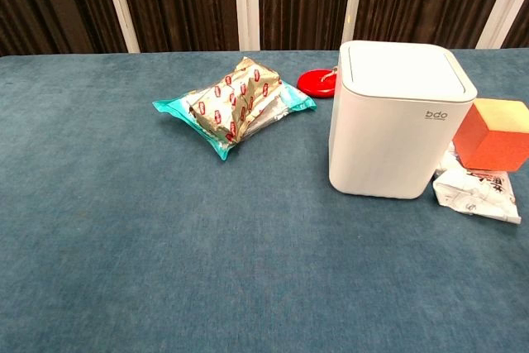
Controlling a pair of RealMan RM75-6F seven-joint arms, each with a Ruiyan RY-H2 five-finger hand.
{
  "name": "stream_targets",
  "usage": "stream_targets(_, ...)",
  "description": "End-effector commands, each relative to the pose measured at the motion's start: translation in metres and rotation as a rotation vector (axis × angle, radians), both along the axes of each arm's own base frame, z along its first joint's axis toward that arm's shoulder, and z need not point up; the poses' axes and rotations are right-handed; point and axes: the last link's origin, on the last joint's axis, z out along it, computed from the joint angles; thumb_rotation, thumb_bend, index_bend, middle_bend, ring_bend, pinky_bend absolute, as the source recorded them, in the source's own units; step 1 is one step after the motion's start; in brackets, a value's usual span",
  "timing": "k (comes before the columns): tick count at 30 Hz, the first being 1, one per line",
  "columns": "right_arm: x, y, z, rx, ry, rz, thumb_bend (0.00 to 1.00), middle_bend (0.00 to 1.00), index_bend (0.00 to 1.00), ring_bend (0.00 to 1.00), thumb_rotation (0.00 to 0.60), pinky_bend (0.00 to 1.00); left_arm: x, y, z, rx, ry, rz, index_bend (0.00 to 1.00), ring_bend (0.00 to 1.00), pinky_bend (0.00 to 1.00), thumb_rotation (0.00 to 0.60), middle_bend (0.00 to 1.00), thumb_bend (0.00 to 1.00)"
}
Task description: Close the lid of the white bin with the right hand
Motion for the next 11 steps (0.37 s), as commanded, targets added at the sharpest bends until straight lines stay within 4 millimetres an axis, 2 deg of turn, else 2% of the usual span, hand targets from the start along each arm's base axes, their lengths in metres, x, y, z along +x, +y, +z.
stream_targets(1,-0.069,0.033,0.001,-0.057,0.049,-0.053,0.26,0.0,0.0,0.0,0.6,0.0,0.0,-0.001,-0.001,0.01,0.009,-0.003,0.0,0.0,0.0,0.6,0.0,0.0)
stream_targets(5,-0.114,0.059,-0.005,-0.073,0.033,-0.077,0.26,0.0,0.0,0.0,0.6,0.0,0.001,-0.002,-0.001,0.021,0.009,-0.007,0.0,0.0,0.0,0.6,0.0,0.0)
stream_targets(11,-0.152,0.089,-0.009,-0.133,0.089,-0.031,0.24,0.0,0.0,0.0,0.6,0.0,0.001,-0.001,-0.004,0.013,0.014,-0.005,0.0,0.0,0.0,0.6,0.0,0.0)
